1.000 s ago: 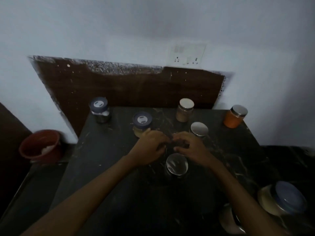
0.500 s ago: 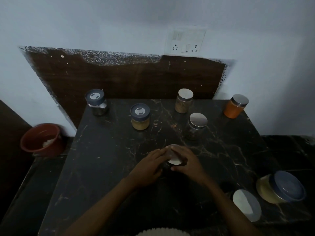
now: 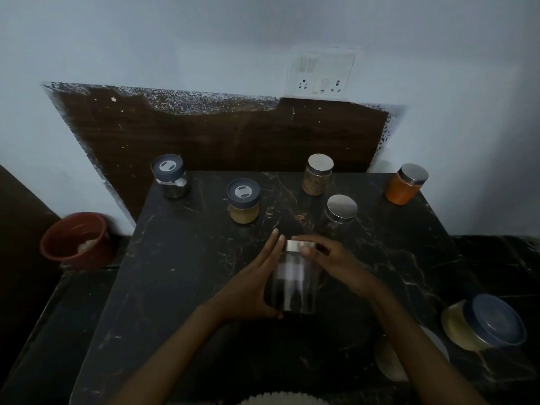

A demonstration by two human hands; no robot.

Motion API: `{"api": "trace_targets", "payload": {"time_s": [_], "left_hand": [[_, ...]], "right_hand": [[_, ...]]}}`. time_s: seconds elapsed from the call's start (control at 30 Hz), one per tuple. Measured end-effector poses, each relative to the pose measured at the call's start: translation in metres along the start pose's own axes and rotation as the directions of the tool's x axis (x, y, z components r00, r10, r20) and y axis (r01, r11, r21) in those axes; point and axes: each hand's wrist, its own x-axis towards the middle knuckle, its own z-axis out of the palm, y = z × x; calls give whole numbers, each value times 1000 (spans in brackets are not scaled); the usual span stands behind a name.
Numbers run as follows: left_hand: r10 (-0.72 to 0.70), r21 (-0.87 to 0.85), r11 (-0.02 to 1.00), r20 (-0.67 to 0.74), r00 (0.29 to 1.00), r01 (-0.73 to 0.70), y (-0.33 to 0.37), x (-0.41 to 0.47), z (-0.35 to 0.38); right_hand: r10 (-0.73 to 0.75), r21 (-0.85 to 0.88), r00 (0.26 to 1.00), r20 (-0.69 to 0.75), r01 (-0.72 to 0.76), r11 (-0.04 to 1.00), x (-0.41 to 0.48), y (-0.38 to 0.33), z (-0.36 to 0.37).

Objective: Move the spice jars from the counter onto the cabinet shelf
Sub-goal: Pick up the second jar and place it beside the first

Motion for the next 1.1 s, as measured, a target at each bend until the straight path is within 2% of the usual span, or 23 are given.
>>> {"api": "trace_targets", "payload": {"time_s": [0.13,0.23,0.37,0.43,0.5,0.73,0.93,1.1], "left_hand": [[-40,-184,982,-8,999,38,1,-8,3],[-72,-235,970,-56,996,57,1,-14,7],[-107,-294,953,-94,990,75,-2,-20,6],[-118,-291,953,-108,987,82,-4,-22,4],[-125,-282,955,-112,986,89,-5,-24,4],[-181,-313,939,-94,979,143,-3,-29,6],[-133,-194,974,-74,988,117,7,-28,7],[-179,-323,937,-111,978,135,11,-33,-1]], "right_hand": [[68,45,997,25,-69,997,-3,-1,6],[93,39,995,47,-95,995,-6,-5,10],[54,7,980,192,-57,998,-19,-7,7],[70,-65,954,292,-53,996,-26,-6,8],[77,-176,943,324,-20,984,-32,-5,11],[48,-294,967,252,30,955,-33,-3,20],[-2,-371,972,234,91,924,-36,-4,28],[18,-255,957,290,60,965,-41,-10,12]]}}
